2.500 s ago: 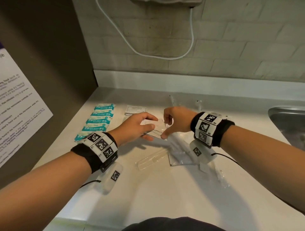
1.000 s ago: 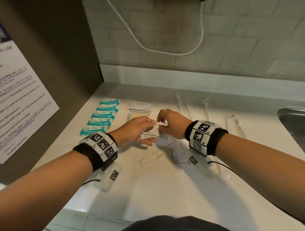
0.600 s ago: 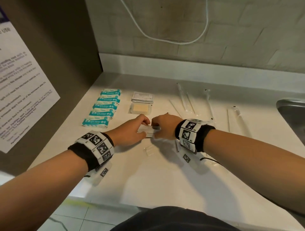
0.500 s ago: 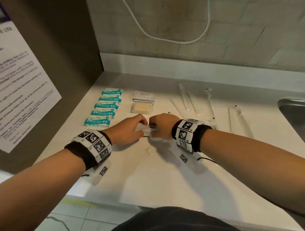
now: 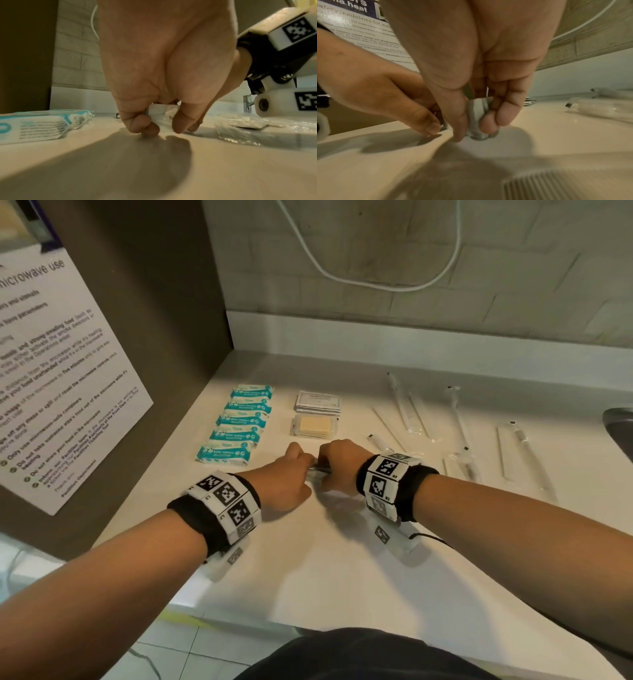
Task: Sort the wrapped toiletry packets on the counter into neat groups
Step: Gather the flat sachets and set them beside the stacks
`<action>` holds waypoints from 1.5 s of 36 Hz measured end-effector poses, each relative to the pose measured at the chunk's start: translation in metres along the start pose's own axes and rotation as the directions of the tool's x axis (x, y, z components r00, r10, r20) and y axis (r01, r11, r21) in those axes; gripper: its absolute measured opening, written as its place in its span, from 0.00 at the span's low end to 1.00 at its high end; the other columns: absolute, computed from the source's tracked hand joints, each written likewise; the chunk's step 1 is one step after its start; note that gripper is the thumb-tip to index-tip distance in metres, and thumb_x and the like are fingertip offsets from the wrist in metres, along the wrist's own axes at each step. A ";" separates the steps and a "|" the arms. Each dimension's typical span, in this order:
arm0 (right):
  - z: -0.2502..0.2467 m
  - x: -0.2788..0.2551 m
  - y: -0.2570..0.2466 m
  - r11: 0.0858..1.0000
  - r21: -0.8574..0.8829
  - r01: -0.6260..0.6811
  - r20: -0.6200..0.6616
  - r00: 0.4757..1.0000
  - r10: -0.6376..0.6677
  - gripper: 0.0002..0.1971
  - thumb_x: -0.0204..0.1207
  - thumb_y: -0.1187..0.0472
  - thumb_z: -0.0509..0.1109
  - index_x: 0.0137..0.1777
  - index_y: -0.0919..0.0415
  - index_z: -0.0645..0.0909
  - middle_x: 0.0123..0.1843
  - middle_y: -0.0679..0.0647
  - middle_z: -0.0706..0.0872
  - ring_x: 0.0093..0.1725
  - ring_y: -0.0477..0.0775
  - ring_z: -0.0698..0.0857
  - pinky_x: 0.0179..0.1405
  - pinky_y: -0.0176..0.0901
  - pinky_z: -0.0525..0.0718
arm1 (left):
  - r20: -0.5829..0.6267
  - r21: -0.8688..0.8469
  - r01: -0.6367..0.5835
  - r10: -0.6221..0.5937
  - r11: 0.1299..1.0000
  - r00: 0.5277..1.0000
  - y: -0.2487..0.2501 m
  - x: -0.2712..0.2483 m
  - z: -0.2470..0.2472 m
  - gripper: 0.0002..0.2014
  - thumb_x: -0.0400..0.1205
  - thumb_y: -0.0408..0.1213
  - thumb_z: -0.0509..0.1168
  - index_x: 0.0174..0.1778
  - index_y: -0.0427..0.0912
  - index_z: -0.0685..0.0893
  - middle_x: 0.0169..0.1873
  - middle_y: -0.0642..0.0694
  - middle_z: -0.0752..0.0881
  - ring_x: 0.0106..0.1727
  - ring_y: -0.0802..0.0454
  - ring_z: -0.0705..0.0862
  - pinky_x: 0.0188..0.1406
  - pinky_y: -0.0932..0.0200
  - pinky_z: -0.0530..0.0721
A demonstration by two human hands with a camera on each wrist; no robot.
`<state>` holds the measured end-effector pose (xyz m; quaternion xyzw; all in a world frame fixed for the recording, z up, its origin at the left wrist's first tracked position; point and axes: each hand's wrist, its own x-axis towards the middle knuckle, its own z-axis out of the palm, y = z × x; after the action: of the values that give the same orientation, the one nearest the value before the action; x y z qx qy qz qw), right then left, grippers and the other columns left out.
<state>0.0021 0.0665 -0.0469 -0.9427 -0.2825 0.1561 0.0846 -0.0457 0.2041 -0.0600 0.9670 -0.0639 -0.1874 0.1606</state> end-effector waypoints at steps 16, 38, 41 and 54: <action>-0.003 0.000 0.017 0.993 0.118 -0.025 -0.040 0.999 0.030 0.17 0.72 0.58 0.72 0.62 0.53 0.83 0.58 0.50 0.87 0.56 0.53 0.84 0.54 0.38 0.80 | -0.238 -0.250 -0.051 -0.010 0.967 0.971 -0.030 -0.006 -0.008 0.15 0.85 0.36 0.64 0.68 0.42 0.84 0.50 0.45 0.83 0.47 0.49 0.85 0.53 0.57 0.84; -0.013 0.013 0.024 0.933 0.335 -0.131 -0.002 0.990 0.139 0.18 0.63 0.58 0.84 0.47 0.56 0.78 0.42 0.45 0.81 0.44 0.51 0.80 0.46 0.43 0.80 | -0.185 -0.603 0.061 -0.213 0.796 0.959 -0.037 0.000 -0.019 0.14 0.79 0.32 0.72 0.58 0.43 0.80 0.47 0.44 0.88 0.49 0.46 0.89 0.53 0.50 0.90; -0.017 0.015 0.023 0.916 0.366 -0.162 0.056 0.987 0.152 0.17 0.63 0.60 0.84 0.45 0.56 0.78 0.44 0.50 0.85 0.41 0.51 0.84 0.47 0.44 0.85 | -0.128 -0.668 0.103 -0.251 0.737 0.960 -0.037 0.004 -0.022 0.18 0.78 0.30 0.73 0.61 0.42 0.76 0.46 0.40 0.90 0.45 0.42 0.91 0.50 0.47 0.91; -0.011 0.026 0.021 0.813 0.530 -0.243 0.120 0.970 0.211 0.14 0.71 0.67 0.78 0.57 0.64 0.84 0.50 0.56 0.91 0.45 0.55 0.91 0.53 0.46 0.90 | -0.193 -0.553 0.207 -0.366 0.807 0.910 -0.034 0.021 -0.026 0.19 0.78 0.34 0.73 0.60 0.47 0.75 0.48 0.47 0.86 0.39 0.55 0.87 0.38 0.65 0.86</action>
<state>0.0372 0.0626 -0.0479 -0.9026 -0.1148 0.2644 0.3198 -0.0140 0.2392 -0.0555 0.9018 0.1619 -0.0760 0.3935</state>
